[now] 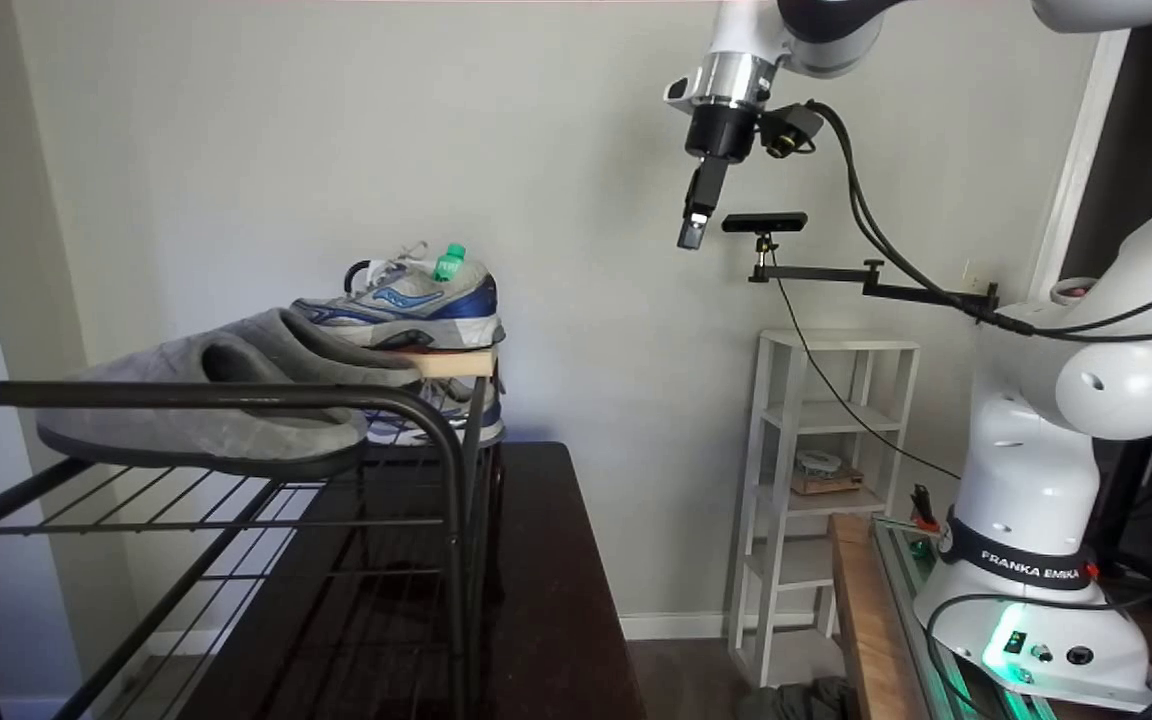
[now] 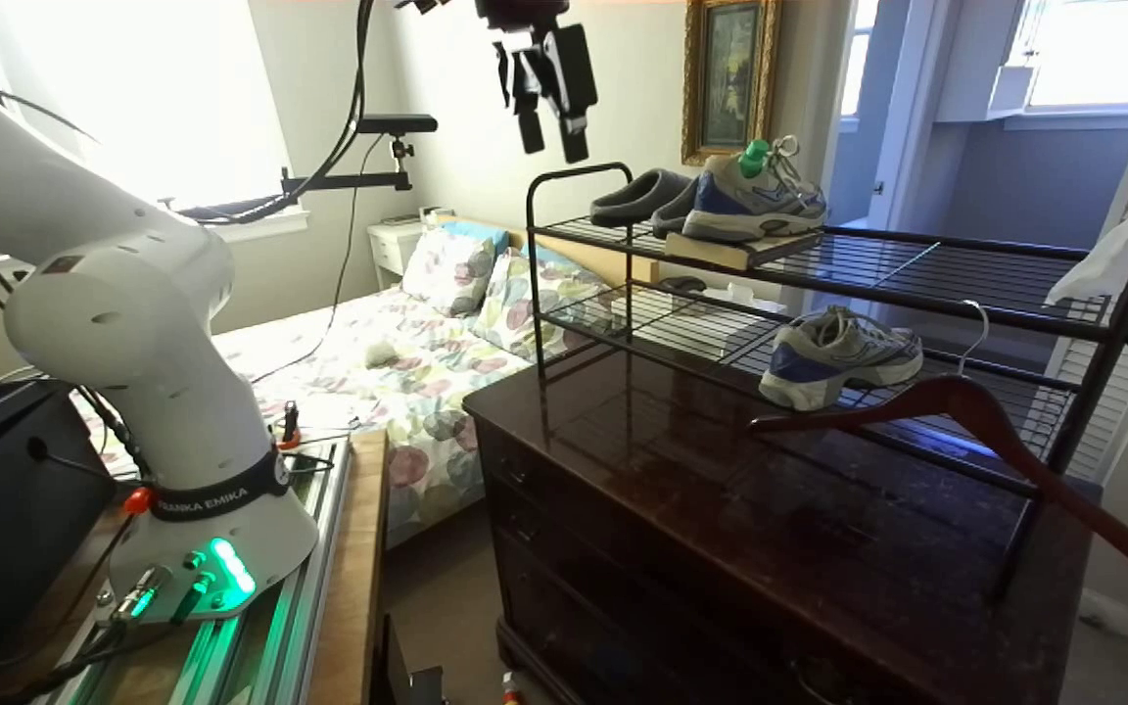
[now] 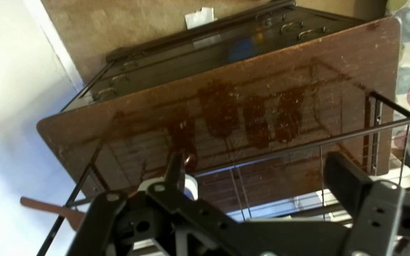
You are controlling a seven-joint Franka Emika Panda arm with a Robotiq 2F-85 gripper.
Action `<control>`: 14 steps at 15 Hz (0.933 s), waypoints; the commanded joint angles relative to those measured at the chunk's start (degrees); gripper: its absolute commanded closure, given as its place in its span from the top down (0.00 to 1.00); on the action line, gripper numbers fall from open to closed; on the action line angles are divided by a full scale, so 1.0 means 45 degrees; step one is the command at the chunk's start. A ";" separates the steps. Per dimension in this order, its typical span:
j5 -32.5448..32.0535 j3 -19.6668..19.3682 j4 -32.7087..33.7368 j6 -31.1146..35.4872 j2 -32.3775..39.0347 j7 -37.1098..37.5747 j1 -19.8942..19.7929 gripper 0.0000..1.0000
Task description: Move the sneaker on the top shelf to the right then place the book on the counter.
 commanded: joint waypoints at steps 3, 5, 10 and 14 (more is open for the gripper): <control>-0.0016 0.0031 0.3726 0.1014 0.3079 -0.0480 0.0352 1.00; -0.0079 0.0226 0.5262 0.1144 0.4257 -0.0527 0.0455 1.00; 0.0485 0.0645 0.8723 0.0815 0.7456 -0.1100 0.0744 1.00; 0.1506 0.1271 1.1269 -0.0405 0.9715 -0.2195 0.0816 1.00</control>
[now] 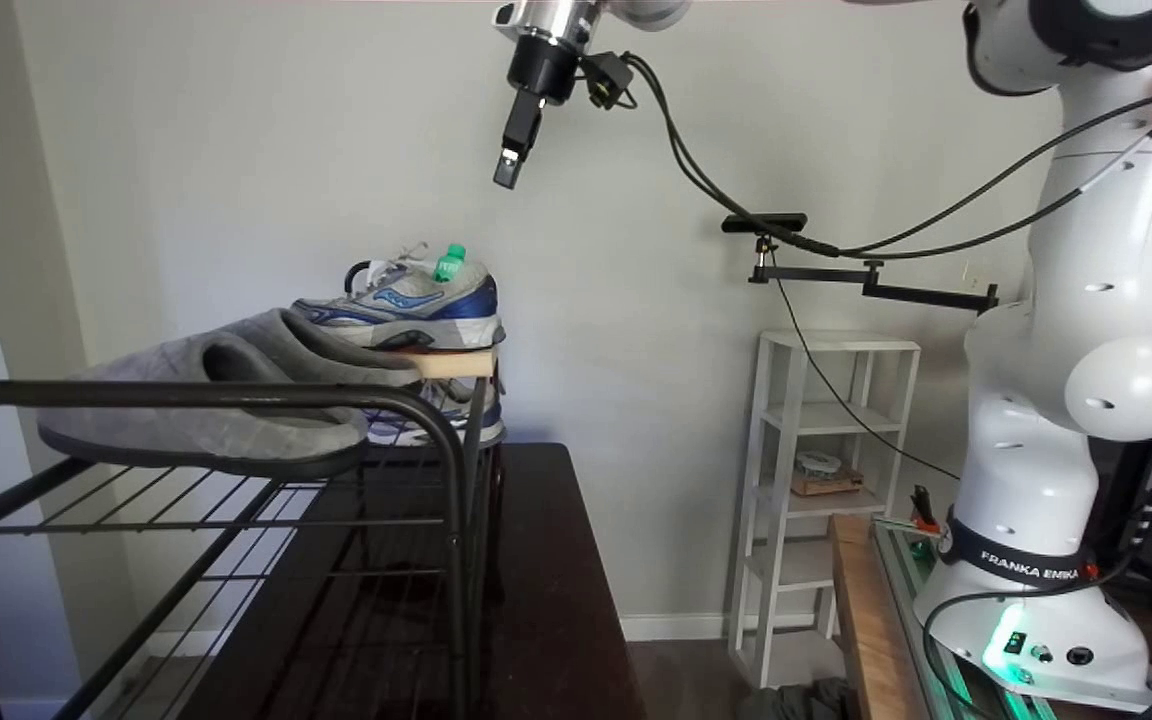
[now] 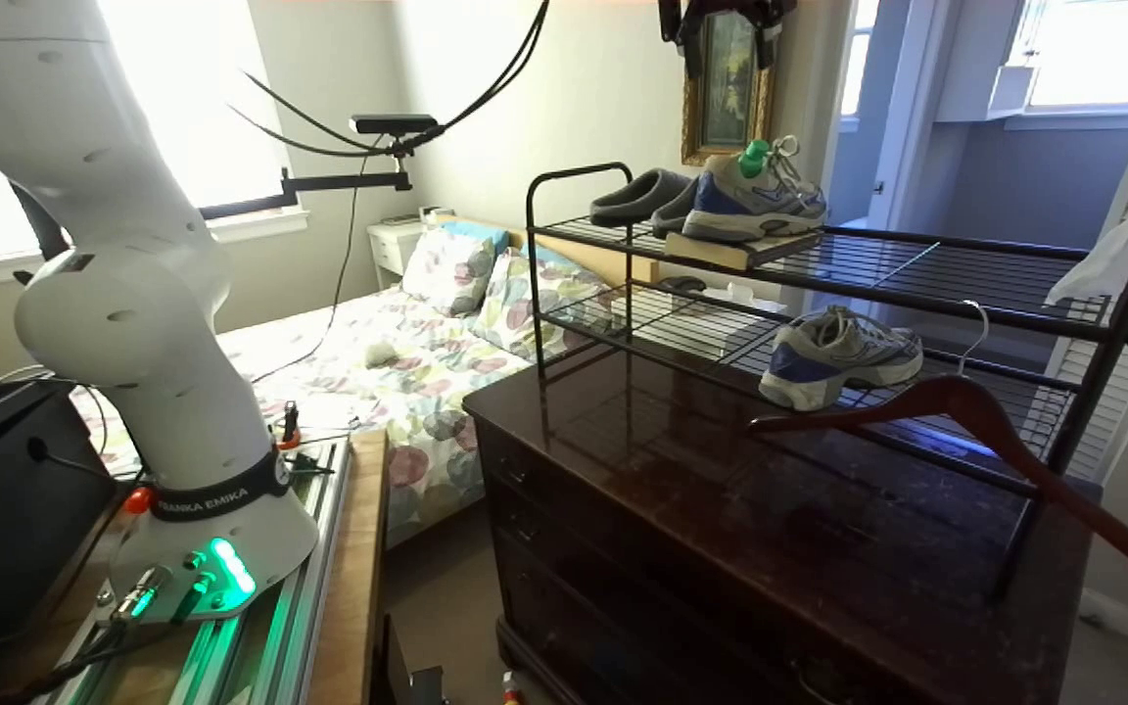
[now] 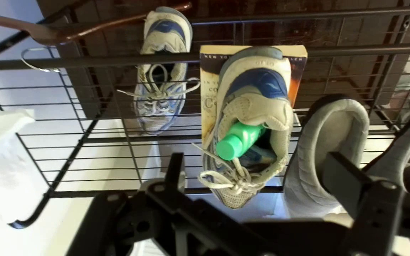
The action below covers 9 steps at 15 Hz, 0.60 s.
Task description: Move the sneaker on the top shelf to the right then place the book on the counter.
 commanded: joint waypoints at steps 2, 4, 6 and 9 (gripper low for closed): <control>0.0859 0.0777 0.3482 -0.1649 0.2782 -0.0706 -0.0050 1.00; 0.0766 0.1122 0.4140 -0.1835 0.3480 -0.0463 -0.0057 1.00; 0.0474 0.1337 0.4587 -0.1962 0.4023 0.0056 -0.0003 1.00; 0.0078 0.1500 0.4672 -0.1706 0.4526 0.1096 0.0184 1.00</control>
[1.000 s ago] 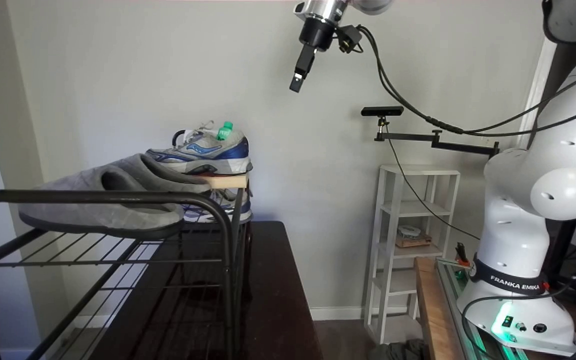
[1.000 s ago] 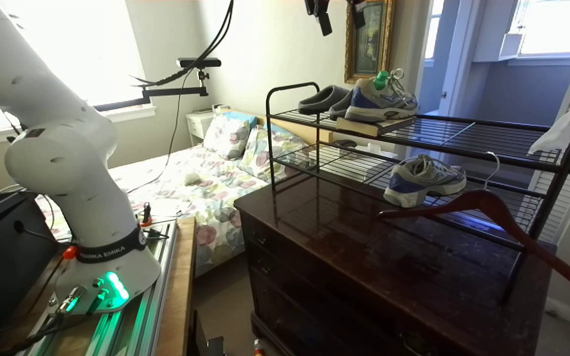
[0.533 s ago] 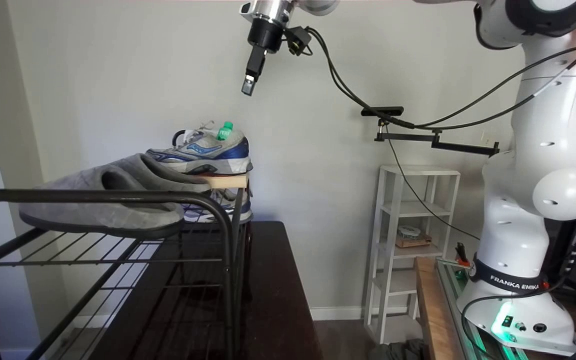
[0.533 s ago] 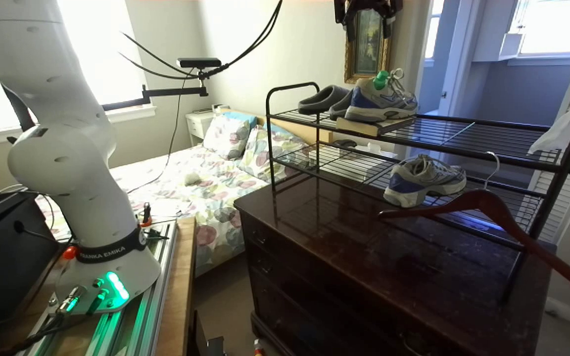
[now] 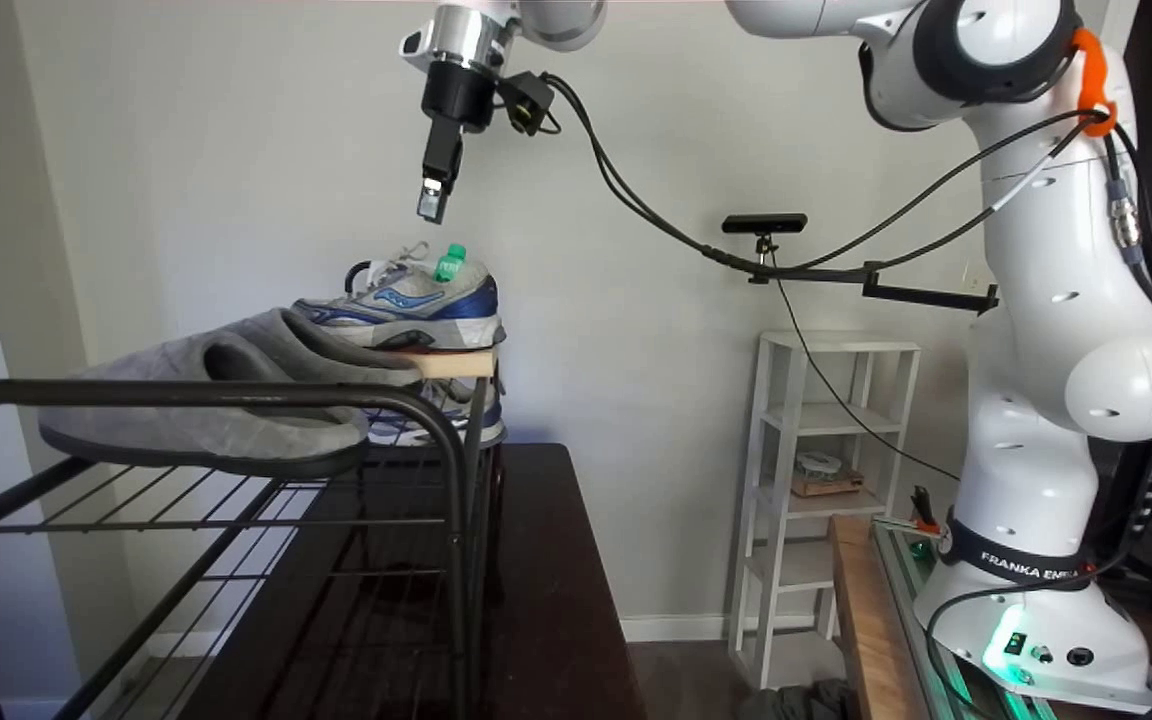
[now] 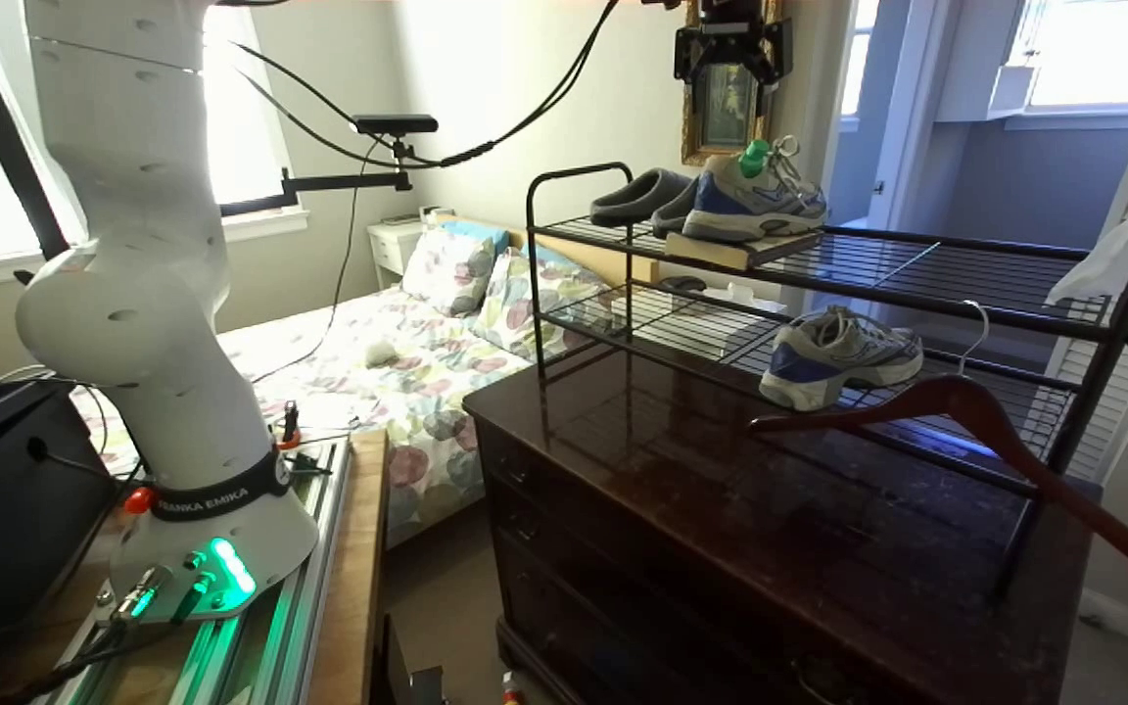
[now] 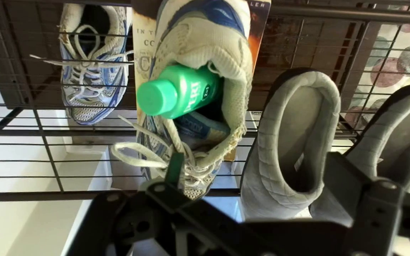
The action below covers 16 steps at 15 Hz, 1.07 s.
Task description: Move the sneaker on the top shelf to the right then place the book on the counter.
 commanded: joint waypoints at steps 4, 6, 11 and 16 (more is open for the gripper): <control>-0.0425 0.0112 0.0447 -0.0049 0.1051 0.1575 0.0588 1.00; -0.0483 0.0059 0.0472 -0.0014 0.1254 0.1825 0.0742 1.00; -0.1201 0.0088 0.0580 -0.0261 0.1588 0.2306 0.0553 1.00; -0.1838 0.0016 0.0323 -0.0430 0.1740 0.2336 0.0494 0.74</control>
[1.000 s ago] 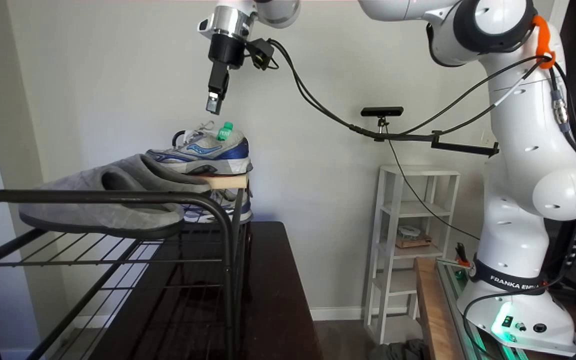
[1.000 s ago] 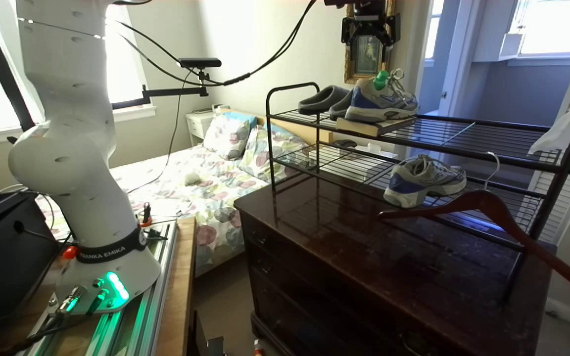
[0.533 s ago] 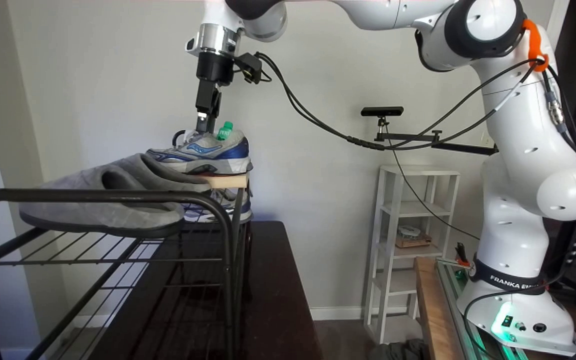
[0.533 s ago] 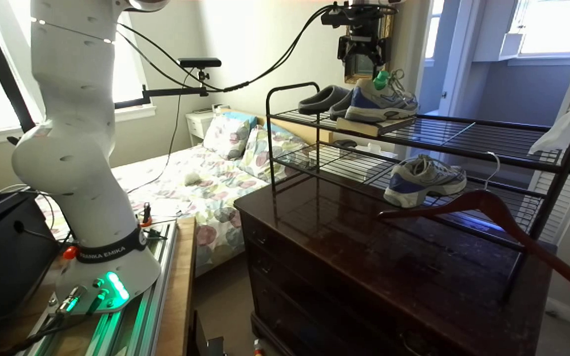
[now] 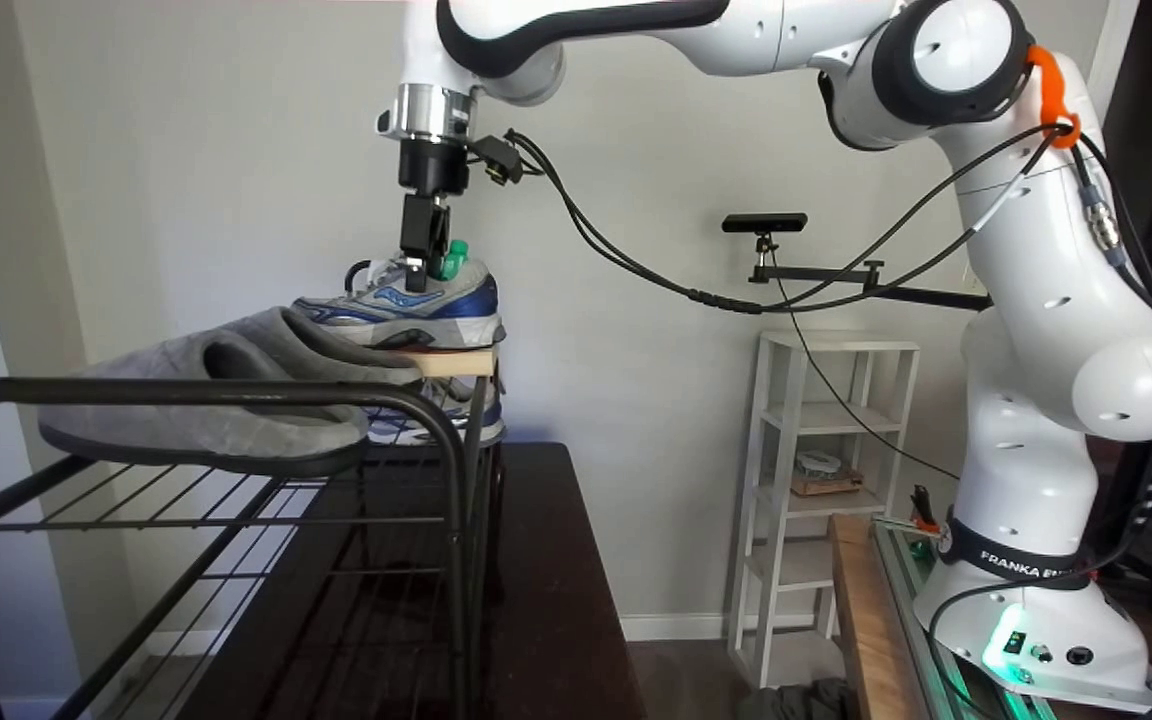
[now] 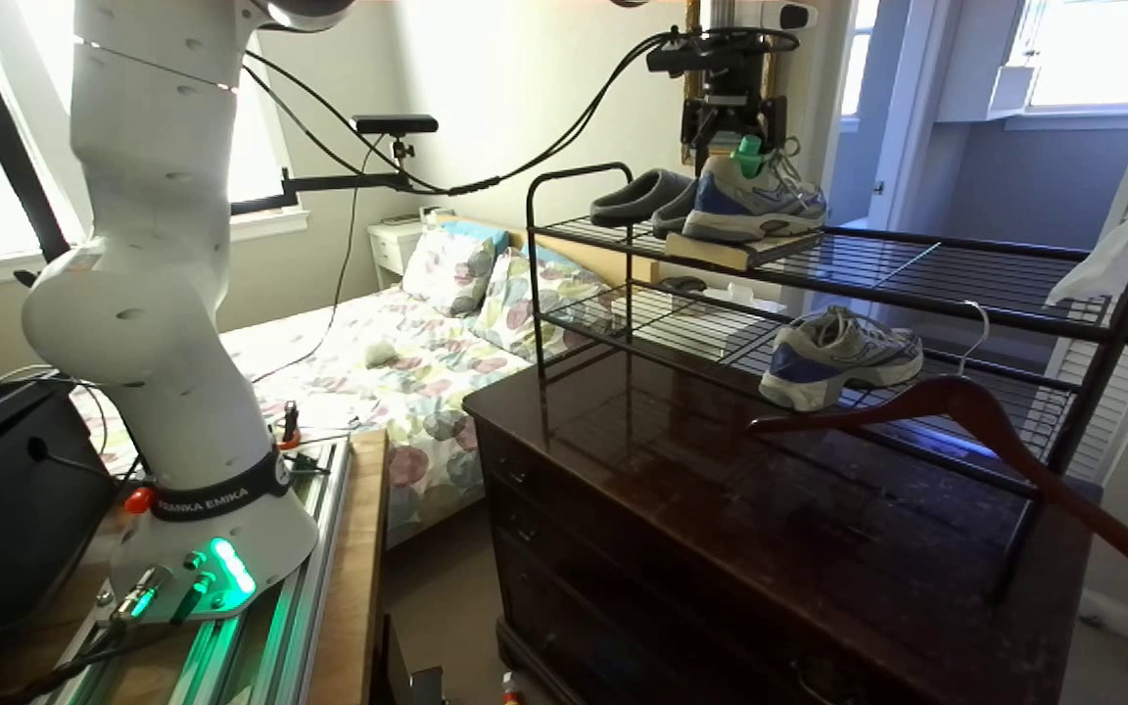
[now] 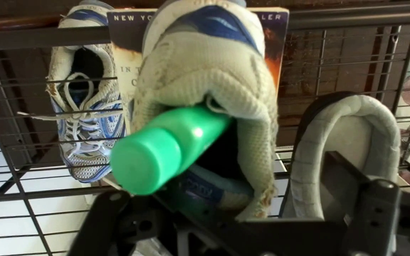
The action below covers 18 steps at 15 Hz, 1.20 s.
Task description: Move the sneaker on the top shelf to the right then place the book on the counter.
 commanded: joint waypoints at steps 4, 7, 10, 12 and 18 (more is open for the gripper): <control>-0.0666 0.0018 0.0212 -0.0433 0.0202 0.0254 -0.0029 0.45; -0.0814 -0.0013 0.0250 -0.0473 0.0161 0.0292 -0.0040 0.24; -0.1097 -0.0096 0.0316 -0.0634 0.0077 0.0614 0.0048 0.04; -0.1580 -0.0179 0.0276 -0.0727 -0.0234 0.1079 0.0161 0.00; -0.2401 -0.0375 0.0124 -0.1197 -0.2446 0.1890 0.0109 0.03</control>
